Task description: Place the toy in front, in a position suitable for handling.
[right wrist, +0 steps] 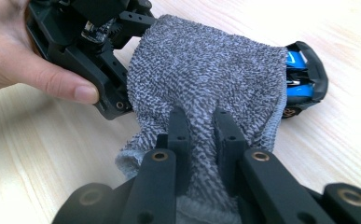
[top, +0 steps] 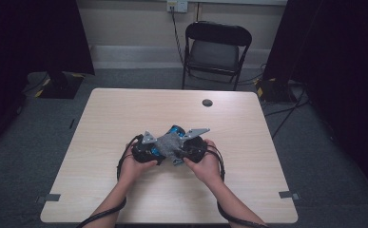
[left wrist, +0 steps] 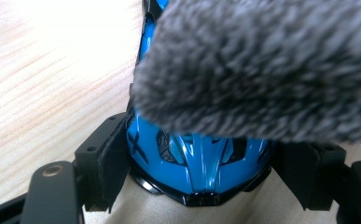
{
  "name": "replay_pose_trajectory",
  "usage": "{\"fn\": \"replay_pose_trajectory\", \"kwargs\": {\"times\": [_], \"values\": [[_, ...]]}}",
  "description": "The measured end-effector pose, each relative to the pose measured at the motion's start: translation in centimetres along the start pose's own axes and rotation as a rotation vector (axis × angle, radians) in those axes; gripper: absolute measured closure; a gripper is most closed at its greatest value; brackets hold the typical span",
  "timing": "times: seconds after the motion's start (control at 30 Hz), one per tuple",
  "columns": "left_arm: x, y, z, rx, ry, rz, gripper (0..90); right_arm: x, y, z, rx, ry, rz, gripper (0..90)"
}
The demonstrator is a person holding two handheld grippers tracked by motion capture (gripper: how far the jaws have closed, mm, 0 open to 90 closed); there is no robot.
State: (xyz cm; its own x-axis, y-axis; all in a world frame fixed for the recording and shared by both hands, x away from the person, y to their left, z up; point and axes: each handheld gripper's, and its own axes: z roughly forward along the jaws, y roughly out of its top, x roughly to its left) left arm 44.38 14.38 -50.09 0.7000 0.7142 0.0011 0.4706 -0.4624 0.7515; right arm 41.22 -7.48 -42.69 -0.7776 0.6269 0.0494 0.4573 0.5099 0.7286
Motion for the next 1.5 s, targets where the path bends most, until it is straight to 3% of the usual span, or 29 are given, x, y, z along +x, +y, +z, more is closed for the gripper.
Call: {"fn": "replay_pose_trajectory", "kwargs": {"times": [0.27,0.47,0.53,0.8,1.17,1.37,1.43,1.5], "values": [[0.0,-0.1,-0.1,0.000,-0.001,-0.003,24.4,-0.5,0.1,0.9,0.012,0.001,-0.005,79.8],[0.0,-0.1,-0.1,-0.001,0.000,-0.003,24.4,-0.8,0.7,1.0,0.030,-0.025,-0.020,79.7],[-0.1,-0.1,-0.1,-0.001,-0.003,-0.008,24.4,-0.9,0.8,1.0,0.022,-0.017,-0.001,79.7],[-0.1,-0.3,-0.3,-0.001,0.001,-0.005,24.4,-0.6,1.0,1.3,0.021,-0.001,-0.001,79.7],[-0.1,-0.3,-0.3,-0.001,0.001,-0.005,24.4,-0.1,1.2,2.5,0.067,0.006,-0.048,79.7],[-0.1,-0.3,-0.4,0.005,0.001,0.001,24.4,-0.4,1.1,3.1,0.100,-0.032,-0.049,79.7],[-0.1,-0.3,-0.4,0.005,0.000,0.000,24.3,-0.6,1.1,3.0,0.097,-0.019,-0.042,79.7],[0.0,-0.3,-0.4,0.005,0.000,0.000,24.3,-0.6,1.2,2.9,0.088,0.010,-0.073,79.7]]}}
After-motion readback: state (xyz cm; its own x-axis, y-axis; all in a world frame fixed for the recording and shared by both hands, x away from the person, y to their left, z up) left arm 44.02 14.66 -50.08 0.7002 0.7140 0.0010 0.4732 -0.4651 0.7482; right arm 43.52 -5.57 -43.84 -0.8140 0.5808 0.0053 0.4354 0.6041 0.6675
